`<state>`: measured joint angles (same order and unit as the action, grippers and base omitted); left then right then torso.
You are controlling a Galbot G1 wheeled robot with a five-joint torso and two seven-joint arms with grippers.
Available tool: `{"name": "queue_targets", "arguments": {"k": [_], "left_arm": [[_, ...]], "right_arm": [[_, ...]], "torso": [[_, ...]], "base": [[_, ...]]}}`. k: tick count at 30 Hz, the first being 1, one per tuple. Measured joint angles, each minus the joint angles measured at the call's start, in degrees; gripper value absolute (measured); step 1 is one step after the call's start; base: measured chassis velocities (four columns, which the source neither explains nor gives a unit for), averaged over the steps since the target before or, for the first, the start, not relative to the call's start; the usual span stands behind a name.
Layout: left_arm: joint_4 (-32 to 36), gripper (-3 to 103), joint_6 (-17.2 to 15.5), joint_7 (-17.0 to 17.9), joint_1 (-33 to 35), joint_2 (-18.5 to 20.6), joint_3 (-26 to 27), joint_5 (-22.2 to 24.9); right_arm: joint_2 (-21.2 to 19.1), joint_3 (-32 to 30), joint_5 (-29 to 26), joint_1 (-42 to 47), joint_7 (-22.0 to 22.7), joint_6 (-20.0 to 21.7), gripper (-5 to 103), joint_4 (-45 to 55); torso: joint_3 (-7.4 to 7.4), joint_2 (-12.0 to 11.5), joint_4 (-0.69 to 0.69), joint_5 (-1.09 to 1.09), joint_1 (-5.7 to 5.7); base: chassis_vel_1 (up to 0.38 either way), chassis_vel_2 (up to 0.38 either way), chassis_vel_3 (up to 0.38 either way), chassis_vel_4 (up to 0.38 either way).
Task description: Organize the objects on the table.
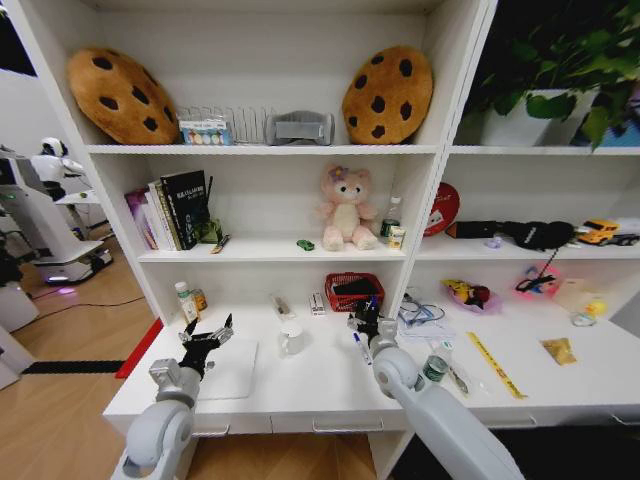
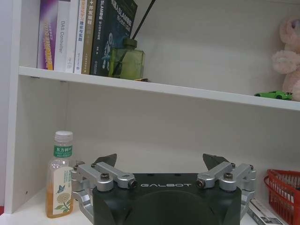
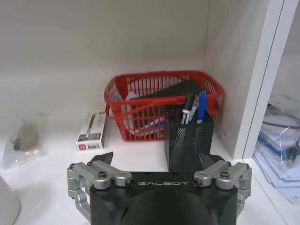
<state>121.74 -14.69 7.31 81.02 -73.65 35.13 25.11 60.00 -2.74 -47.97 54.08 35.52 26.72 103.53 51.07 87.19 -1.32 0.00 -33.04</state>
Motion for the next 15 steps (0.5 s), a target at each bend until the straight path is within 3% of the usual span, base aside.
{"name": "queue_targets", "arguments": {"k": [3, 15], "left_arm": [[0.0, 100, 0.0, 0.0, 0.0, 0.0, 0.0, 0.0], [0.0, 100, 0.0, 0.0, 0.0, 0.0, 0.0, 0.0]], "right_arm": [[-0.9, -2.4, -1.1, 1.0, -3.1, 4.0, 100, -0.3], [-1.3, -5.5, -2.6, -1.2, -9.5, 9.4, 99, -6.9]], "torso": [[0.01, 0.0, -0.01, 0.00, 0.00], [0.01, 0.0, -0.01, 0.00, -0.01]], "base": [[0.000, 0.000, 0.000, 0.000], [0.000, 0.000, 0.000, 0.000]]}}
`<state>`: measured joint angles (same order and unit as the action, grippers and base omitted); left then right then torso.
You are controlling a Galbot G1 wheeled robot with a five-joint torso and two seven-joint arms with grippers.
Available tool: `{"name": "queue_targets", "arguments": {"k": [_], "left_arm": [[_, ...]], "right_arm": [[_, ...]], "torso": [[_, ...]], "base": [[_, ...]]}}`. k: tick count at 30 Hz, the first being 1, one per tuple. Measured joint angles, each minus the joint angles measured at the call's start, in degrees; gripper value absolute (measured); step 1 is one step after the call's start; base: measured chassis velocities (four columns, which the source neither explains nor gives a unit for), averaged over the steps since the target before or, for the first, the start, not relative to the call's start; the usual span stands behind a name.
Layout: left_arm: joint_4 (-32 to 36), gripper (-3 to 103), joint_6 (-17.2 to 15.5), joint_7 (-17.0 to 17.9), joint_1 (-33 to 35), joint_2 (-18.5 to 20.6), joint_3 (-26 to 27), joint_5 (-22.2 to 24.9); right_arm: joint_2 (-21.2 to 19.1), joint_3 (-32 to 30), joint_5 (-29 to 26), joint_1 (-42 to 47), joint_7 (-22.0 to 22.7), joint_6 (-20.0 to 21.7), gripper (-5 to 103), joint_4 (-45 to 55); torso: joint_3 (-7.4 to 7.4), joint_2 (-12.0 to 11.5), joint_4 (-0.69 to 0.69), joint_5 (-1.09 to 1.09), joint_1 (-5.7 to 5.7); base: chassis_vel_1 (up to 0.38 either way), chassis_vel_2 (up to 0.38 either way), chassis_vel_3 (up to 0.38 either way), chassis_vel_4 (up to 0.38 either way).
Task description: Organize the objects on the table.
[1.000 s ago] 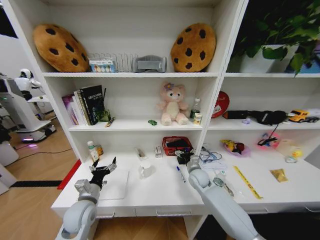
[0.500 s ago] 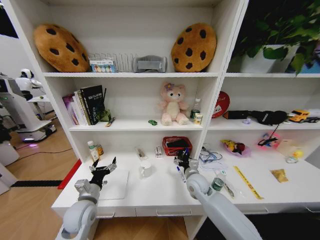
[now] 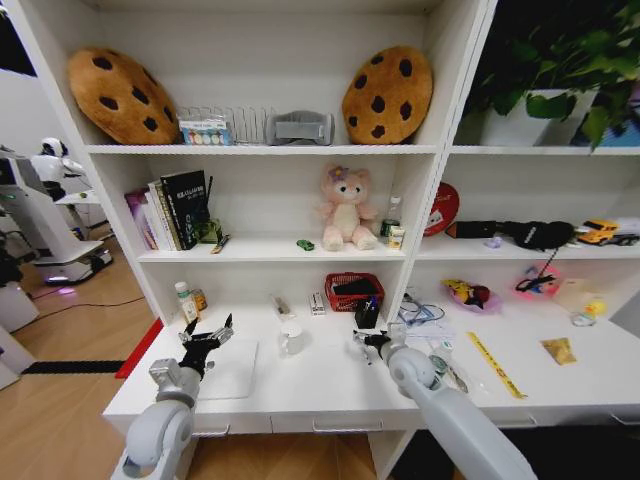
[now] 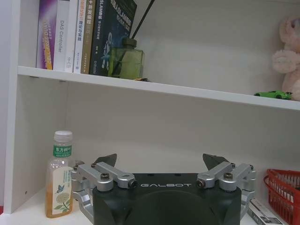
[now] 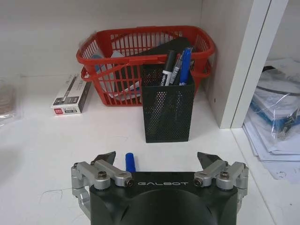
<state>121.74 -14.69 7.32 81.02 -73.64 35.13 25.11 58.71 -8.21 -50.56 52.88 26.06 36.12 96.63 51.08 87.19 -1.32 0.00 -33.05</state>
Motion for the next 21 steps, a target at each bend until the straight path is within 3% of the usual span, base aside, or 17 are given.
{"name": "queue_targets", "arguments": {"k": [5, 9, 21], "left_arm": [[0.0, 100, 0.0, 0.0, 0.0, 0.0, 0.0, 0.0], [0.0, 100, 0.0, 0.0, 0.0, 0.0, 0.0, 0.0], [0.0, 100, 0.0, 0.0, 0.0, 0.0, 0.0, 0.0]], "right_arm": [[0.9, 0.4, -1.5, -1.1, -0.6, 0.9, 95, -1.2], [1.4, 1.3, -1.2, -1.2, -1.2, 1.4, 85, -1.6], [1.5, 2.1, -3.5, -2.6, -0.4, 3.3, 81, -3.2]], "torso": [[0.00, 0.0, 0.01, 0.00, 0.00], [0.00, 0.0, 0.01, 0.00, 0.00], [0.00, 0.0, 0.00, 0.00, 0.00]], "base": [[0.000, 0.000, 0.000, 0.000], [0.000, 0.000, 0.000, 0.000], [0.000, 0.000, 0.000, 0.000]]}}
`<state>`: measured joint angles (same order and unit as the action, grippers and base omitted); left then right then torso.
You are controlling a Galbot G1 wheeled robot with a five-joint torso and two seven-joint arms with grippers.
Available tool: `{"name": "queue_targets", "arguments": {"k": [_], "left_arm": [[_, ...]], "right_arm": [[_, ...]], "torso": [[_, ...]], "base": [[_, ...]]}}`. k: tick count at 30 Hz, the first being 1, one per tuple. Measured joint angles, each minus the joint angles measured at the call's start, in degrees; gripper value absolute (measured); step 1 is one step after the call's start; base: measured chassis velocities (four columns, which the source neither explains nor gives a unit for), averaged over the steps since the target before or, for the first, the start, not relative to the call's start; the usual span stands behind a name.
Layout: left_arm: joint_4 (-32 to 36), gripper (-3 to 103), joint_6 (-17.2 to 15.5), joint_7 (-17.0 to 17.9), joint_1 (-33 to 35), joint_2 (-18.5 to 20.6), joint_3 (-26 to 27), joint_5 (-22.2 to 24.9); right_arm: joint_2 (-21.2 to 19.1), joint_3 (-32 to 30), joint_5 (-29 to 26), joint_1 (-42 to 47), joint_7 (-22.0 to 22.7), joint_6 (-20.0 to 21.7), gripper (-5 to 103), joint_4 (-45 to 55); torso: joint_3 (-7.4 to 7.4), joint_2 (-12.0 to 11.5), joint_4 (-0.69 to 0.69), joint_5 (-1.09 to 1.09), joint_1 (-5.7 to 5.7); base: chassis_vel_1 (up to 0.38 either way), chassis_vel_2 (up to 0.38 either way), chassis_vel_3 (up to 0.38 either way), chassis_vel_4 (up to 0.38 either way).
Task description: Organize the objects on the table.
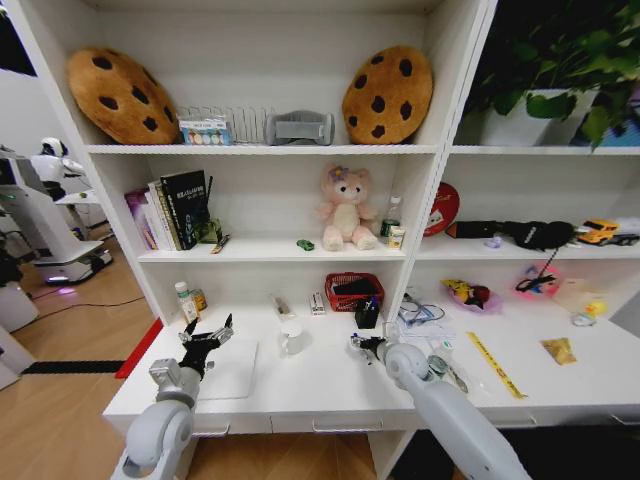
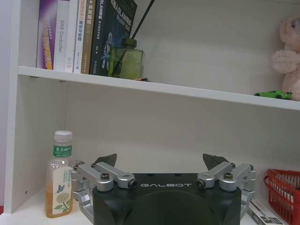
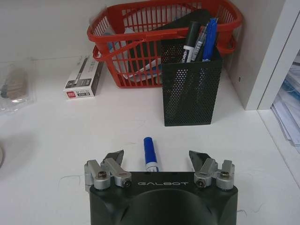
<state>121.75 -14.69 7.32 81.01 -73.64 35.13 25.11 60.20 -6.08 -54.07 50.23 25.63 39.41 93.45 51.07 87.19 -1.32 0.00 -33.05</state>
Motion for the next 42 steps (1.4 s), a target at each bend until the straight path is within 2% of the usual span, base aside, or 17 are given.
{"name": "queue_targets", "arguments": {"k": [5, 12, 18, 22, 27, 29, 32, 35, 42], "left_arm": [[0.0, 100, 0.0, 0.0, 0.0, 0.0, 0.0, 0.0], [0.0, 100, 0.0, 0.0, 0.0, 0.0, 0.0, 0.0], [0.0, 100, 0.0, 0.0, 0.0, 0.0, 0.0, 0.0], [0.0, 100, 0.0, 0.0, 0.0, 0.0, 0.0, 0.0], [0.0, 100, 0.0, 0.0, 0.0, 0.0, 0.0, 0.0], [0.0, 100, 0.0, 0.0, 0.0, 0.0, 0.0, 0.0], [0.0, 100, 0.0, 0.0, 0.0, 0.0, 0.0, 0.0], [0.0, 100, 0.0, 0.0, 0.0, 0.0, 0.0, 0.0], [0.0, 100, 0.0, 0.0, 0.0, 0.0, 0.0, 0.0]], "right_arm": [[-0.3, -0.3, -1.9, -1.0, 0.2, 2.7, 77, -0.4], [-1.4, -0.4, -1.0, -1.8, -2.0, 2.9, 74, -1.0], [-2.8, -1.0, 0.8, -1.5, -7.3, 2.9, 79, -1.9], [-3.1, -1.2, 2.4, -1.1, -10.0, 2.9, 76, -2.7], [-2.9, -0.8, 2.5, -1.6, -9.3, 2.9, 75, -3.0], [-2.8, -0.5, 2.5, -1.9, -9.0, 2.8, 83, -3.3], [-2.7, -0.4, 2.5, -2.4, -9.1, 2.8, 88, -3.7], [-2.5, 0.0, 2.5, -2.9, -9.3, 2.8, 83, -4.1], [-1.8, 1.9, 2.4, -5.0, -8.7, 2.8, 79, -4.7]], "torso": [[0.00, 0.0, 0.00, 0.00, 0.00], [0.00, 0.0, 0.00, 0.00, 0.00], [0.00, 0.0, 0.00, 0.01, 0.00], [0.00, 0.0, 0.00, 0.01, 0.00], [0.00, 0.0, 0.00, 0.00, 0.00], [0.00, 0.0, 0.00, 0.00, 0.00], [0.00, 0.0, 0.00, 0.00, 0.00], [0.00, 0.0, 0.00, 0.00, 0.00], [0.00, 0.0, 0.00, 0.00, 0.00]], "base": [[0.000, 0.000, 0.000, 0.000], [0.000, 0.000, 0.000, 0.000], [0.000, 0.000, 0.000, 0.000], [0.000, 0.000, 0.000, 0.000], [0.000, 0.000, 0.000, 0.000], [0.000, 0.000, 0.000, 0.000], [0.000, 0.000, 0.000, 0.000], [0.000, 0.000, 0.000, 0.000], [0.000, 0.000, 0.000, 0.000]]}}
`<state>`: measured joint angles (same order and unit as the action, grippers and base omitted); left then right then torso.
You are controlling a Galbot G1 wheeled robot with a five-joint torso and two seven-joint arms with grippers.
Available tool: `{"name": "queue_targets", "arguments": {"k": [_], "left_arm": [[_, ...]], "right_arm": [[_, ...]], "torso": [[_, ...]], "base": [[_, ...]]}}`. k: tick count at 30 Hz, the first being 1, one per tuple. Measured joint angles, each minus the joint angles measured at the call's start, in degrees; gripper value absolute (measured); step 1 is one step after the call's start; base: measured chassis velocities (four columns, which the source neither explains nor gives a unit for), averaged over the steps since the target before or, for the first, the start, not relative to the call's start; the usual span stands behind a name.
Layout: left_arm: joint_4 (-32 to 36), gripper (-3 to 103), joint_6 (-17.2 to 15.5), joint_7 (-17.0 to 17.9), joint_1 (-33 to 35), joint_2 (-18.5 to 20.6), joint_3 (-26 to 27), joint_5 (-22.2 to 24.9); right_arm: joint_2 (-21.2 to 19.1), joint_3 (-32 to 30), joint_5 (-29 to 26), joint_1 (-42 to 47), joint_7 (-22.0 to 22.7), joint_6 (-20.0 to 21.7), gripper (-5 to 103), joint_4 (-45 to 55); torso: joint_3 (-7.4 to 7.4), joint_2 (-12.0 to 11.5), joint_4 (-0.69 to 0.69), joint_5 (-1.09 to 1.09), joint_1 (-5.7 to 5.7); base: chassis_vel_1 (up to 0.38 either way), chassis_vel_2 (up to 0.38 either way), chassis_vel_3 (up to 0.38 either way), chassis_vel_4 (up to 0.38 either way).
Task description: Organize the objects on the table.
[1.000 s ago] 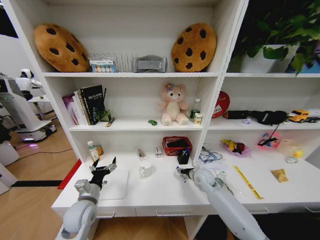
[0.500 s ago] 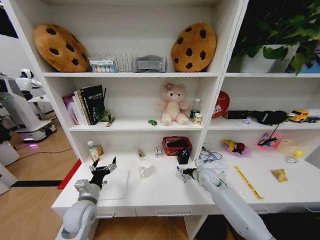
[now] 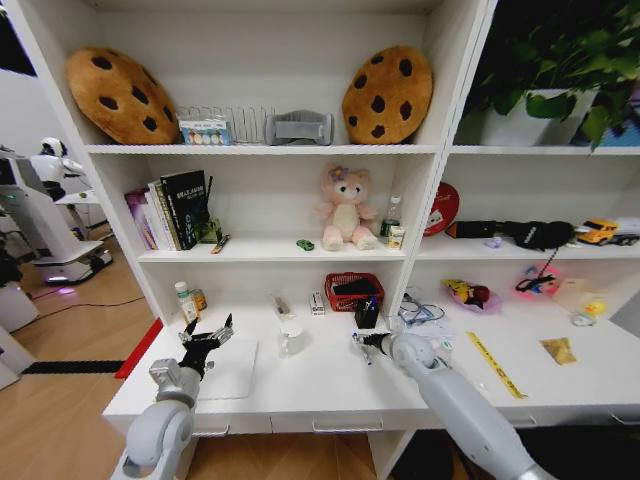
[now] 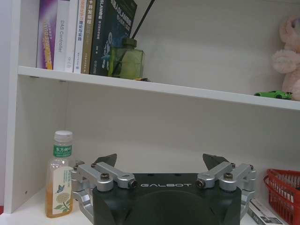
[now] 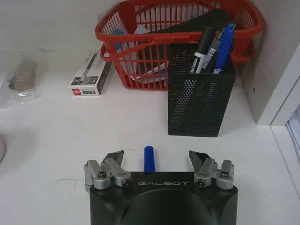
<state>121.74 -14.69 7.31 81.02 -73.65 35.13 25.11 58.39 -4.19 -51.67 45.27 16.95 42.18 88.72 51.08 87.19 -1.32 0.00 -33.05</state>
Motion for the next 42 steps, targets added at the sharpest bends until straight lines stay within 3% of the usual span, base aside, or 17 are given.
{"name": "queue_targets", "arguments": {"k": [25, 28, 39, 42], "left_arm": [[0.0, 100, 0.0, 0.0, 0.0, 0.0, 0.0, 0.0], [0.0, 100, 0.0, 0.0, 0.0, 0.0, 0.0, 0.0], [0.0, 100, 0.0, 0.0, 0.0, 0.0, 0.0, 0.0], [0.0, 100, 0.0, 0.0, 0.0, 0.0, 0.0, 0.0]], "right_arm": [[0.2, 2.7, -1.8, -0.9, 3.2, 0.0, 78, -1.3], [0.3, 2.7, -1.8, -0.8, 3.2, 0.0, 70, -1.6], [0.7, 2.9, -1.5, -1.1, 3.3, -0.1, 65, -2.1], [0.8, 2.9, -1.5, -1.1, 3.3, -0.1, 57, -2.1]], "torso": [[0.00, 0.0, 0.00, 0.00, 0.00], [0.00, 0.0, 0.00, 0.00, 0.00], [0.00, 0.0, 0.00, 0.00, 0.00], [0.00, 0.0, 0.00, 0.00, 0.00]], "base": [[0.000, 0.000, 0.000, 0.000], [0.000, 0.000, 0.000, 0.000], [0.000, 0.000, 0.000, 0.000], [0.000, 0.000, 0.000, 0.000]]}}
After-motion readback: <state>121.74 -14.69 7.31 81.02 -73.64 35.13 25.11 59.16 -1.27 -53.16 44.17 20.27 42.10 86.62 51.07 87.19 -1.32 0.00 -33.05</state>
